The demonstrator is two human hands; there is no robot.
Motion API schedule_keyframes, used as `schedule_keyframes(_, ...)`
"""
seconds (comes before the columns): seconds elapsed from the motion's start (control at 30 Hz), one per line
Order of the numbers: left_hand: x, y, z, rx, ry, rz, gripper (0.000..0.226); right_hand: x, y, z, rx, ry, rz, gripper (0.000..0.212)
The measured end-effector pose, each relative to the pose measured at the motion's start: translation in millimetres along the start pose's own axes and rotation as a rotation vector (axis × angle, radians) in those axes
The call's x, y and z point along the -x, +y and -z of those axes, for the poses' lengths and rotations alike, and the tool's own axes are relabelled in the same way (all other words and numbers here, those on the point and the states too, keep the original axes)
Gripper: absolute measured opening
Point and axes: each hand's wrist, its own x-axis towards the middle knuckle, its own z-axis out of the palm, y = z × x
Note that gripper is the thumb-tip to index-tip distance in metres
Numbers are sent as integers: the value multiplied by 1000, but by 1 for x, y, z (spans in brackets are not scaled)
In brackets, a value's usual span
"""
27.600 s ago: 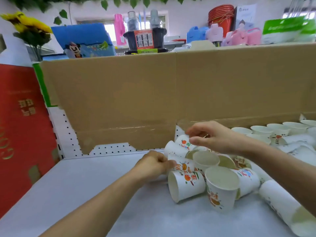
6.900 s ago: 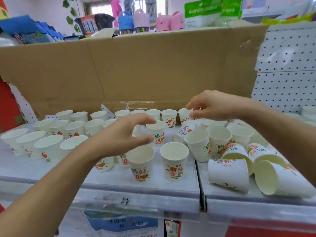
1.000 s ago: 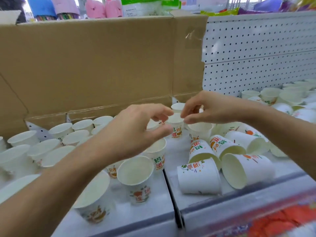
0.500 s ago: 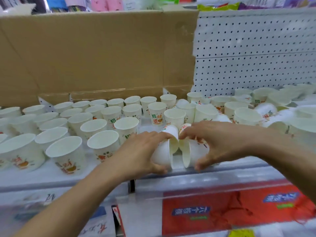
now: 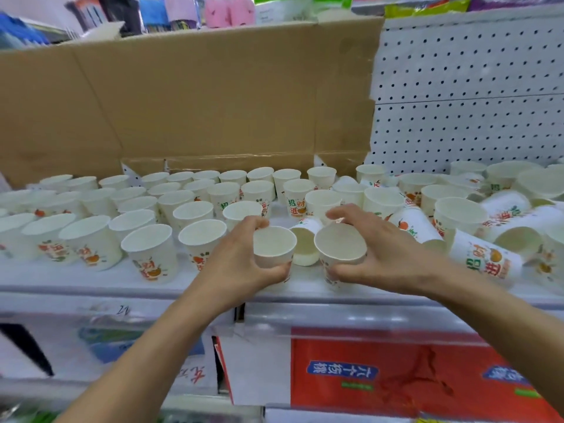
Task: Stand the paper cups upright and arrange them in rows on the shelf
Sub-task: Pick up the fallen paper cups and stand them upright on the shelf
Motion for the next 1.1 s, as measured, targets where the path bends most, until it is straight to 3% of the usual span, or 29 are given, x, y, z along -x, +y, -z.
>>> schedule_keyframes(0.1,-1,-2,1,-104,-12,12,79,3,2,-2,24,-12,-11,70)
schedule_keyframes(0.23,-5,12,9,-389,79,-161,81,3,6,7,64,-32,-63,70)
schedule_keyframes(0.33,-22,32,19,-402,120,-289,53,4,6,13,111,-46,-87,68)
schedule_keyframes(0.43,-55,48,20,-563,4,-337,29,6,2,18,177,-54,-95,69)
schedule_keyframes(0.57,-92,56,8,-760,-166,-408,18,6,-2,25,243,-70,-99,74)
schedule_keyframes(0.7,-114,50,9,-812,-108,-461,3,9,-2,30,286,-87,-107,74)
schedule_keyframes(0.83,-134,40,18,-732,-137,-346,5,6,-7,38,278,-133,-112,76)
schedule_keyframes(0.97,-151,27,17,-715,-176,-253,9,-19,-13,56,164,-67,-123,63)
schedule_keyframes(1.1,-162,26,12,-770,-140,-229,13,-62,-5,68,155,-123,-54,19)
